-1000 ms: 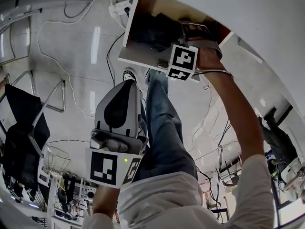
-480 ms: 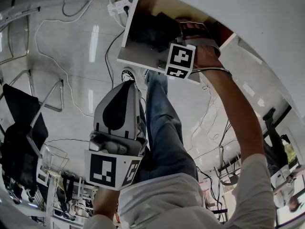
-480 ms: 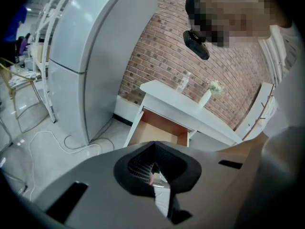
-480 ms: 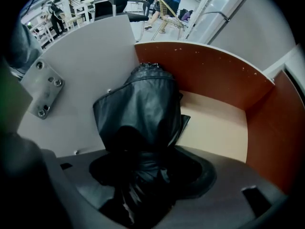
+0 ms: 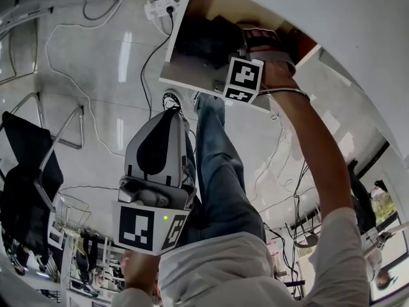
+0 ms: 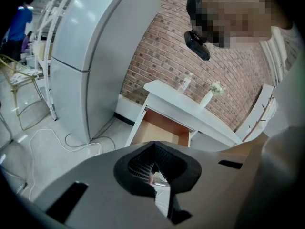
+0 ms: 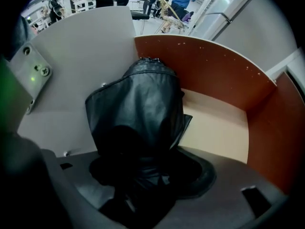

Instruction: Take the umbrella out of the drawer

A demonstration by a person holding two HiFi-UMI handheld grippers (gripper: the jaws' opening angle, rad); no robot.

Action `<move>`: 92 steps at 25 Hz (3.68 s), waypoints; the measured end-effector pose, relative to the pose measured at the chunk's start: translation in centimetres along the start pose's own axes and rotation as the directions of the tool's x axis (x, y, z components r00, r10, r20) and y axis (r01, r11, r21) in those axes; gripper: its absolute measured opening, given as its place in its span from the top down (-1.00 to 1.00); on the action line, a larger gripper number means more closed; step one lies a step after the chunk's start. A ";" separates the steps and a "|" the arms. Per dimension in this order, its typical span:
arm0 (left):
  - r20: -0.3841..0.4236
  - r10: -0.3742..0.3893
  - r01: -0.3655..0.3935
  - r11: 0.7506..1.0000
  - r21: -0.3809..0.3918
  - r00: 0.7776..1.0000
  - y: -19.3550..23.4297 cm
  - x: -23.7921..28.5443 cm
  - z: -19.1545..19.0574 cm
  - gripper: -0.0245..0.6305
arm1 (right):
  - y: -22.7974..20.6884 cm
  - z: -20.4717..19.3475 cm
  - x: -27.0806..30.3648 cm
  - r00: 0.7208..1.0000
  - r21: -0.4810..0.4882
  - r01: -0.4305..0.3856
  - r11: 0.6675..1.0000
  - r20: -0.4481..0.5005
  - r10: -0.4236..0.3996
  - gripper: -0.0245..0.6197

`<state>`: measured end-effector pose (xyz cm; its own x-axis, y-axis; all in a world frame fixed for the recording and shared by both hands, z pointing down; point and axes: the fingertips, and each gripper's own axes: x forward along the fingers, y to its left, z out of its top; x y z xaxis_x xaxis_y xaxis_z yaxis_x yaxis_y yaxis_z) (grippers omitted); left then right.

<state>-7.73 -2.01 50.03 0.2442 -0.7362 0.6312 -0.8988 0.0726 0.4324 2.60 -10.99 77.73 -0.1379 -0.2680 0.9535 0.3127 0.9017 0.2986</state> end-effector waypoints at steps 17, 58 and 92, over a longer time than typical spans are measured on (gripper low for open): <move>0.031 0.007 -0.007 1.000 0.010 0.999 0.6 -2.2 0.9 0.87 | 0.9 0.4 -1.2 0.995 0.078 -0.092 0.993 -0.022 0.094 0.13; 0.073 -0.033 0.028 0.997 0.065 0.997 0.0 -6.5 3.1 0.87 | 1.2 1.4 -6.1 0.995 0.122 -0.085 0.989 -0.046 0.091 0.13; 0.134 -0.031 0.019 0.996 0.083 0.990 -1.0 -10.8 7.7 0.87 | -0.3 0.9 -13.1 0.995 0.254 -0.091 0.963 -0.012 0.097 0.13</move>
<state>-12.25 0.68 37.81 0.2204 -0.8218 0.5254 -0.9210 0.0020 0.3895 3.46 -7.45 65.13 -0.0960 -0.1835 0.9783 0.0747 0.9788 0.1909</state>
